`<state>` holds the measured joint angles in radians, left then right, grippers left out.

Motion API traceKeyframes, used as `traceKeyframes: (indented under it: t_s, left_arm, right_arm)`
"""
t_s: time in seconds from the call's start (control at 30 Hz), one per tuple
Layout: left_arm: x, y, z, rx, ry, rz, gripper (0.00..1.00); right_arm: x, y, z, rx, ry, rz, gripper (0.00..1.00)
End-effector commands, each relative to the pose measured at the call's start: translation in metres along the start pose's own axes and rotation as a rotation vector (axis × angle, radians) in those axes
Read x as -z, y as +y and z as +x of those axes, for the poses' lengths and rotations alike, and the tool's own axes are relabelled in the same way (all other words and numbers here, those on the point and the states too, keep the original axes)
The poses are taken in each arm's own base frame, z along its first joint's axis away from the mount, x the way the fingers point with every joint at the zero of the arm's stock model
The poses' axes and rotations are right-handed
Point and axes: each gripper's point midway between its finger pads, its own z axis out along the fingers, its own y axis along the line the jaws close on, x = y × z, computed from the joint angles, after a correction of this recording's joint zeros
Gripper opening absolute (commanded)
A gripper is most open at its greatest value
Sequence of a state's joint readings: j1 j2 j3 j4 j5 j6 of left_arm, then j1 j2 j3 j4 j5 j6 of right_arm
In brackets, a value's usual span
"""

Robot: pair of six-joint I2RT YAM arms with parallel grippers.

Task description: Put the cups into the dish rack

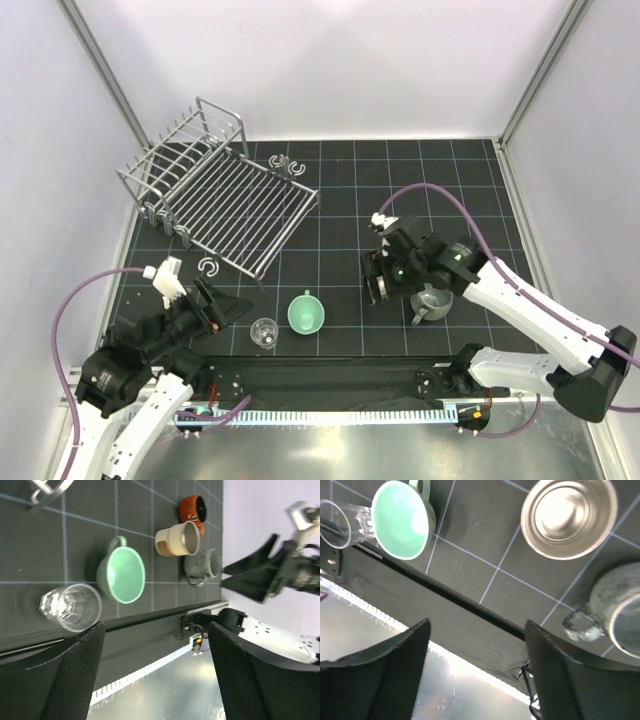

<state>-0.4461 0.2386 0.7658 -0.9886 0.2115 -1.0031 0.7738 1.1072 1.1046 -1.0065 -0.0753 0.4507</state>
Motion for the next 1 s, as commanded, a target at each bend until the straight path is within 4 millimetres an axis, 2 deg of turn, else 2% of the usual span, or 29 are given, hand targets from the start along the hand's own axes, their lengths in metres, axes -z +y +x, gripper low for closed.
traceKeyframes:
  t_s: [0.0,0.17,0.37,0.4,0.43,0.53,0.77,0.9,0.97]
  left_arm:
    - [0.006,-0.031,-0.010,-0.054,-0.009,0.107,0.81]
    - [0.010,-0.043,-0.009,-0.088,0.002,0.162,0.80]
    - [0.008,-0.051,-0.005,-0.067,0.037,0.203,0.77]
    - [0.009,-0.052,-0.005,-0.066,0.036,0.208,0.77]
    - [0.009,-0.052,-0.004,-0.063,0.040,0.211,0.76]
    - [0.012,-0.054,-0.004,-0.060,0.038,0.219,0.76]
    - [0.015,-0.056,-0.003,-0.061,0.039,0.231,0.76]
    - [0.011,-0.056,-0.001,-0.054,0.062,0.223,0.72]
    - [0.010,-0.058,-0.001,-0.053,0.070,0.225,0.71]
  right_arm:
    - [-0.010,0.007,-0.008,-0.016,-0.051,0.033,0.74]
    - [-0.027,0.009,-0.017,-0.036,-0.095,0.063,0.71]
    - [-0.054,0.005,-0.049,-0.028,-0.150,0.152,0.67]
    - [-0.053,0.006,-0.059,-0.020,-0.174,0.166,0.65]
    - [-0.062,0.004,-0.061,-0.011,-0.156,0.190,0.62]
    - [-0.065,-0.002,-0.072,0.005,-0.169,0.251,0.57]
    - [-0.078,-0.016,-0.067,-0.006,-0.168,0.314,0.55]
    - [-0.096,-0.023,-0.054,-0.010,-0.120,0.322,0.53]
    - [-0.101,-0.023,-0.054,-0.014,-0.120,0.321,0.52]
